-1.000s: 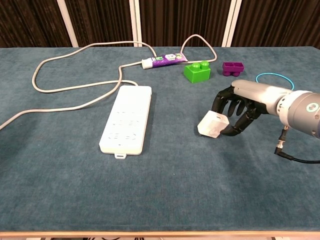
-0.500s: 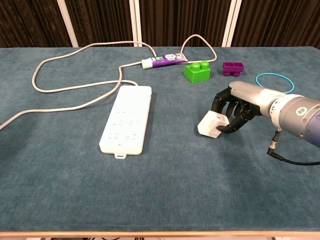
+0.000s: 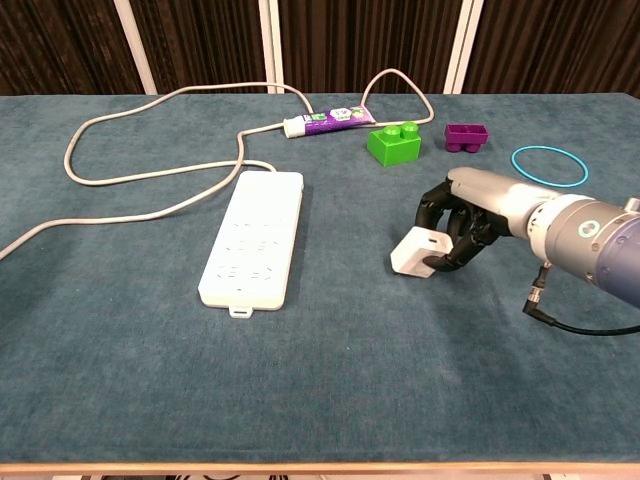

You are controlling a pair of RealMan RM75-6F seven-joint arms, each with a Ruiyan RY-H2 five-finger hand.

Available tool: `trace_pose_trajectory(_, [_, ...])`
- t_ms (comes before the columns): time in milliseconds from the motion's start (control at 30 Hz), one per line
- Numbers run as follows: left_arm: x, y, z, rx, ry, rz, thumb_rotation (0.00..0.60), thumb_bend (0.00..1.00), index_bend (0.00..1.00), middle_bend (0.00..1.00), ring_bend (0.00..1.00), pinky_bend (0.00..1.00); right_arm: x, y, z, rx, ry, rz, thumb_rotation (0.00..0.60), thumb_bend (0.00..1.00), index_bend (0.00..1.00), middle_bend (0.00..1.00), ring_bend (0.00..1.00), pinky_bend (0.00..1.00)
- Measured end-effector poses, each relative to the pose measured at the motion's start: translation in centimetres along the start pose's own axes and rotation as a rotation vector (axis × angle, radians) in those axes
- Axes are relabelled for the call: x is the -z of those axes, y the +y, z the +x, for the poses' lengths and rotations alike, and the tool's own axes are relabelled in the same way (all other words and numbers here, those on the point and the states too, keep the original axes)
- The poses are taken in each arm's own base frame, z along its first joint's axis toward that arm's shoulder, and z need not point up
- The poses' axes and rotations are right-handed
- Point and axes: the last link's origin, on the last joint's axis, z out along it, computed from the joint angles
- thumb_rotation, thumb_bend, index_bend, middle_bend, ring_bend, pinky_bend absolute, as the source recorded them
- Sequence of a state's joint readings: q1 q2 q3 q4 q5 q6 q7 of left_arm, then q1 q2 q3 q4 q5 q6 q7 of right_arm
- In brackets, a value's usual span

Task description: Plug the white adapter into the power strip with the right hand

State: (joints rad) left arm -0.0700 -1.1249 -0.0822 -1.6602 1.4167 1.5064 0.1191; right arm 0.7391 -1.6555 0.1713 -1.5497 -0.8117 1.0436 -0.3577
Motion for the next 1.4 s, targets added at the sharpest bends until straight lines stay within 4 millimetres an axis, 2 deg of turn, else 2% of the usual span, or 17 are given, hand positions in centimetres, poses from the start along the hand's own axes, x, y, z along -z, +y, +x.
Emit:
trace_pose_trajectory(200, [-0.1,0.0,-0.1,-0.003,-0.008,0.006,0.6,0.1,0.13,0.0,0.0,0.0,-0.2,0.0,-0.3,-0.002,-0.002,-0.002,0.6,0.43,0.52,0.44,0.47,0.34])
trace_pose_trajectory(467, [0.0,0.0,-0.1,-0.002,-0.013,0.009,0.6,0.1,0.13,0.0,0.0,0.0,-0.5,-0.5,-0.3,-0.012,0.034,0.014,0.6,0.48,0.66,0.54,0.56,0.46])
trace_pose_trajectory(767, [0.0,0.1,-0.2,0.002,-0.027,0.007,0.6,0.1,0.13,0.0,0.0,0.0,-0.6,-1.2,0.2,-0.03,0.08,0.046,0.6,0.5,0.74,0.58,0.6,0.49])
trace_pose_trajectory(1000, [0.0,0.0,0.0,0.006,-0.015,0.012,0.6,0.1,0.13,0.0,0.0,0.0,-1.0,-1.9,1.1,0.064,0.053,0.078,0.6,0.5,0.78,0.58,0.61,0.49])
trace_pose_trajectory(1400, [-0.3,-0.3,-0.1,0.001,-0.007,0.029,0.6,0.1,0.13,0.0,0.0,0.0,-3.8,-4.7,3.3,0.262,-0.094,0.065,0.6,0.52,0.81,0.6,0.62,0.49])
